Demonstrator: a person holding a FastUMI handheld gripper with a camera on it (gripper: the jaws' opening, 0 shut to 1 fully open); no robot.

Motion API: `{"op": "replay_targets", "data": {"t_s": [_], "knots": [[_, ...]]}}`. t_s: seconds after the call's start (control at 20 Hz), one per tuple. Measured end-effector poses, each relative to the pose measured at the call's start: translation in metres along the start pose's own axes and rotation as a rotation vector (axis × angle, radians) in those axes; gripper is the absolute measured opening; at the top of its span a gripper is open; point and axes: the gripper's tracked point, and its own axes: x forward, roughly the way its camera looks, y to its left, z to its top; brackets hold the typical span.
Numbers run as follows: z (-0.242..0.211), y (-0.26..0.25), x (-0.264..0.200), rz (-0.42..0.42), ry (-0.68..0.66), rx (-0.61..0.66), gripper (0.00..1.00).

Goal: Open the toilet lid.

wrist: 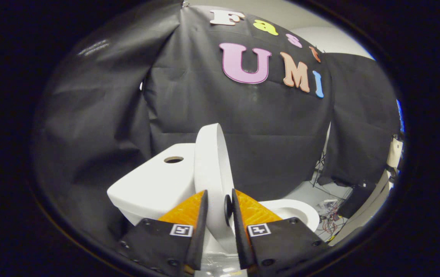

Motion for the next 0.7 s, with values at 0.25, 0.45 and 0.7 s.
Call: {"op": "replay_targets", "data": {"t_s": [0.25, 0.45, 0.7], "knots": [[0.031, -0.008, -0.009, 0.076, -0.099, -0.036, 0.47], [0.040, -0.024, -0.027, 0.127, -0.111, -0.059, 0.64], [0.039, -0.055, -0.042, 0.161, -0.102, -0.087, 0.85]]}}
